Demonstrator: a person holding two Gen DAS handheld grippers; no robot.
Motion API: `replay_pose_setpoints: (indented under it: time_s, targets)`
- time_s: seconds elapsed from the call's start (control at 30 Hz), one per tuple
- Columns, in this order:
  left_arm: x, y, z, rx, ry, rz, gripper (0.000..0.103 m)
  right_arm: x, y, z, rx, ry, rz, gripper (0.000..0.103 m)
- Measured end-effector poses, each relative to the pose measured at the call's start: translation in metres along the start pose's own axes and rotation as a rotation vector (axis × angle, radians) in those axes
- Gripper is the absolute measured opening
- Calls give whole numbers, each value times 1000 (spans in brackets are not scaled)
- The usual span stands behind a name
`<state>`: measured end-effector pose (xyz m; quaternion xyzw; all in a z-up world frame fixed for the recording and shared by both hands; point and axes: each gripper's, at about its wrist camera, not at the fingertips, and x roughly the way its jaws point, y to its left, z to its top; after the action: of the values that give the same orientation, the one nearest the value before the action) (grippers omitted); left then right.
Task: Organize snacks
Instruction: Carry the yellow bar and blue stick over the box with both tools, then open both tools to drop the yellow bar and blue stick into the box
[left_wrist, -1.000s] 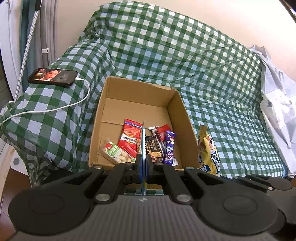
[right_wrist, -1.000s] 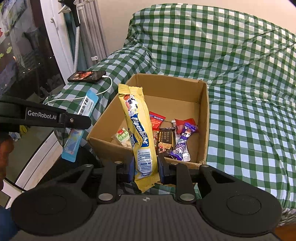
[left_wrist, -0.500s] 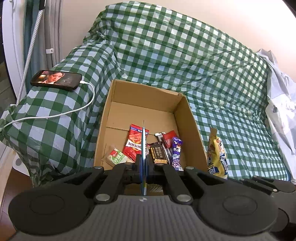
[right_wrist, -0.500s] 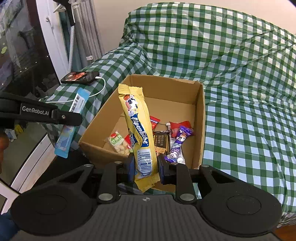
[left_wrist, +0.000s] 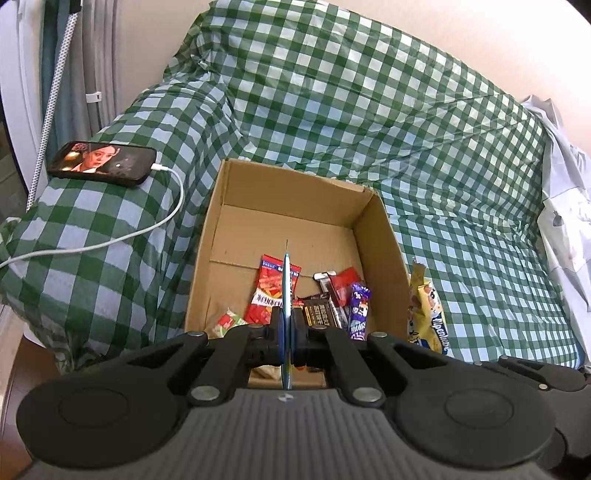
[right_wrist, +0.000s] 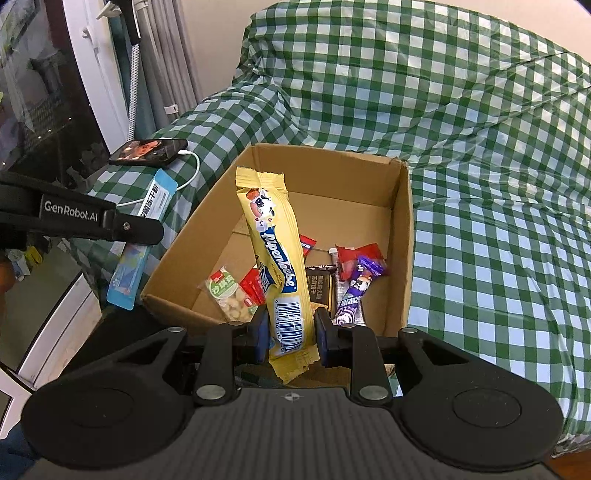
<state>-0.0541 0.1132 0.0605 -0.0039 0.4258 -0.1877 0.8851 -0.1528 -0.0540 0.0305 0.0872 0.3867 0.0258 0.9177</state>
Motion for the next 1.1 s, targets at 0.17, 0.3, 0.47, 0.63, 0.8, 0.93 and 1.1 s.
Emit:
replay_pose_setpoints:
  time_s: [0.17,0.3,0.47,0.63,0.8,0.93,1.1]
  targets:
    - [17,1,17,-1,7,3,3,17,-5,11,2,9,-3,27]
    - [35,0,30,9,17,4,3,32,-11,20,4,19,-7,27]
    - [61,-2,41,13,44,5,3,54,-20,28,17,39,-11,27]
    - [87,-4,48,12,72,11,3,77,-29,33,35,66,-16,27]
    - [111,-5,54,11,95,20,3,98,-35,40,45,90,-19,27]
    - [127,-5,58,14,109,34,3,112,-38,44,51,108,-18,27]
    - [146,-4,60,22,130,55,3,126,-43,46,61,130,-17,27]
